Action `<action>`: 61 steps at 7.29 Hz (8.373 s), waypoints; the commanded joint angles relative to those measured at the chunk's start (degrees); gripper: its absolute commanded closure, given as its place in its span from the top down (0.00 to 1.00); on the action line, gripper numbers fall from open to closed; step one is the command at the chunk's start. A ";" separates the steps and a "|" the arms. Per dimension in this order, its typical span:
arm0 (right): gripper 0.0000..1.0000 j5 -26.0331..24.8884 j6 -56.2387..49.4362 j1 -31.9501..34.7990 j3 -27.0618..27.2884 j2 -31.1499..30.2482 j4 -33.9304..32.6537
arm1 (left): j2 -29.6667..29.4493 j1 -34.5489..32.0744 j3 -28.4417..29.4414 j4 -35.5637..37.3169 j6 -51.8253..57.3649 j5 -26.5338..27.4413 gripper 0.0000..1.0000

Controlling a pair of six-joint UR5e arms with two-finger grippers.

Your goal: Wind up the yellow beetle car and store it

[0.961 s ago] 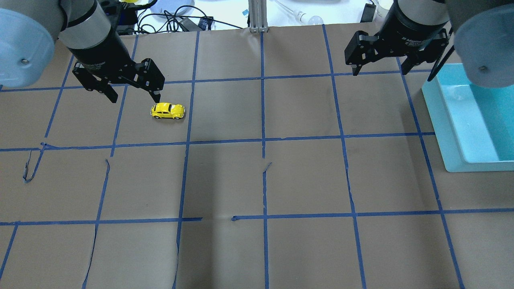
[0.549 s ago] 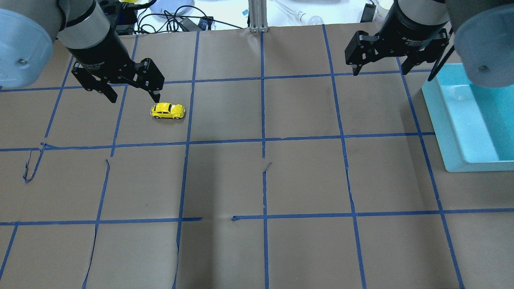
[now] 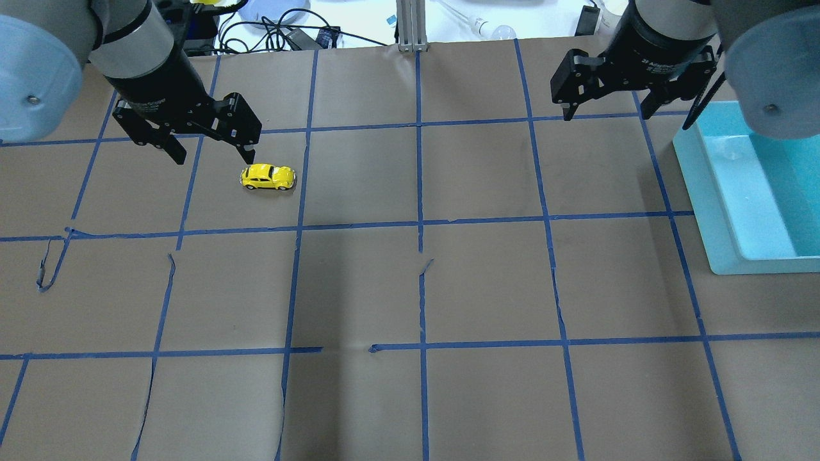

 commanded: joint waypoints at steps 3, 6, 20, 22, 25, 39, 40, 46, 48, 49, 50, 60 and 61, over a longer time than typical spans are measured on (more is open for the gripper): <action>1.00 -0.03 0.00 0.00 0.00 -0.01 0.00 | 0.01 0.04 -0.56 -0.06 0.00 0.10 1.00; 1.00 0.06 0.00 0.08 0.00 -0.10 0.00 | 0.44 0.04 -0.47 -0.42 0.00 -0.25 1.00; 1.00 -0.03 0.00 0.08 0.00 -0.01 0.00 | -10.00 3.38 -3.46 18.35 -58.56 0.63 1.00; 1.00 -0.03 0.00 0.08 0.00 -0.10 0.00 | -14.30 3.38 -3.29 21.80 -72.27 0.45 1.00; 1.00 -0.03 0.00 0.08 0.00 -0.10 0.00 | -20.01 3.55 -2.59 25.85 -75.31 0.71 1.00; 1.00 -0.12 0.00 0.00 0.00 -0.10 0.09 | -31.99 4.78 -2.41 34.56 -76.38 0.19 0.21; 1.00 -0.12 0.00 -0.09 0.00 -0.10 0.09 | -31.81 4.78 -2.41 34.65 -76.12 0.36 0.00; 1.00 -0.12 0.00 0.00 0.00 -0.19 0.09 | -29.87 2.42 -1.62 33.77 -84.34 -7.63 0.00; 1.00 -0.12 0.00 -0.09 0.00 -0.10 0.09 | -30.49 1.18 -1.88 33.77 -90.69 -7.55 0.00; 1.00 -0.20 0.00 0.00 0.00 -0.27 0.18 | -30.58 1.27 -1.97 33.77 -90.79 -7.37 0.00; 1.00 -0.20 0.00 0.00 0.00 -0.10 0.18 | -30.67 1.27 -2.05 33.77 -90.79 -7.46 0.00; 1.00 -0.20 0.00 0.00 0.00 -0.10 0.18 | -32.34 4.51 -1.79 33.77 -88.60 -12.03 0.00; 1.00 -0.20 0.00 0.00 0.00 -0.19 0.18 | -32.34 4.95 -1.71 33.77 -88.33 -12.20 0.00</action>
